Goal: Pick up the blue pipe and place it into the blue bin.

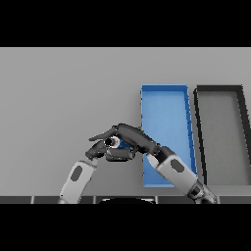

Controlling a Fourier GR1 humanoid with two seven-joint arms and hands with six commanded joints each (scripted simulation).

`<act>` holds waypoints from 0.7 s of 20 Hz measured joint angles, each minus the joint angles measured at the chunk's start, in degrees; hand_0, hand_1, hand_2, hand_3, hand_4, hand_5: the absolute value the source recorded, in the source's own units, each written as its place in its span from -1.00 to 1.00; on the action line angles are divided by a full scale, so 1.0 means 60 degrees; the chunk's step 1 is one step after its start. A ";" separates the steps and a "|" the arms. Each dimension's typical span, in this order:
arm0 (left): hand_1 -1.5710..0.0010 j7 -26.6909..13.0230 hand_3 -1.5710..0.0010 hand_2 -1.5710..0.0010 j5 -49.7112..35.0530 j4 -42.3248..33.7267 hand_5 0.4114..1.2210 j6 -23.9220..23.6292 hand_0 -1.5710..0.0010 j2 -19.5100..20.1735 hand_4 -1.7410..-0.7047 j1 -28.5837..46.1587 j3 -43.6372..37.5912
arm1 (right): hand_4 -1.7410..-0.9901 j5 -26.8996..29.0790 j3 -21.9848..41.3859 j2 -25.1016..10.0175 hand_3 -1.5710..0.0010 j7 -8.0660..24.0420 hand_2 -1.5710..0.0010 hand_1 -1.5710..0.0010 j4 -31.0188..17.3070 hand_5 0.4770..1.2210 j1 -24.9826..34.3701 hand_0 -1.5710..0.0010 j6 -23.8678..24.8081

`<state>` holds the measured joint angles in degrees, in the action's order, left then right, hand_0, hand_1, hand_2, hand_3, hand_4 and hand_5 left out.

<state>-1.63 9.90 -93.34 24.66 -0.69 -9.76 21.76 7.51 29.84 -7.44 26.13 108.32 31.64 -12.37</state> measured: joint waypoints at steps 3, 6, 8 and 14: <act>0.91 -0.0636 0.92 0.91 -0.0340 -0.0037 -0.62 0.0096 0.90 -0.0084 0.49 0.0037 -0.0128 | -1.00 0.0091 0.0044 0.0018 -1.00 -0.0224 -1.00 -1.00 0.0039 1.00 -0.0040 -1.00 0.0102; 0.95 -0.0516 0.96 0.95 -0.0107 -0.0066 -0.79 -0.0036 0.95 -0.0020 0.55 0.0109 -0.0072 | -1.00 0.0361 0.0038 0.0052 -1.00 -0.0342 -1.00 -1.00 0.0104 1.00 -0.0085 -1.00 0.0214; 0.97 -0.0435 0.97 0.97 -0.0066 -0.0121 -0.83 -0.0037 0.97 0.0050 0.58 0.0288 -0.0042 | -1.00 0.1167 -0.0242 0.0162 -1.00 -0.0253 -1.00 -1.00 0.0242 1.00 -0.0019 -1.00 0.0322; 0.99 -0.0422 0.99 0.99 0.0073 0.0145 -0.92 0.0009 0.99 0.0107 0.61 0.0147 -0.0042 | -1.00 0.3082 -0.1468 0.0136 -1.00 0.0961 -1.00 -1.00 0.0377 1.00 0.1790 -1.00 0.1291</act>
<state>-4.16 10.33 -92.47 24.71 -0.05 -8.87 21.51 26.00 21.03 -6.62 31.90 110.58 42.38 -4.62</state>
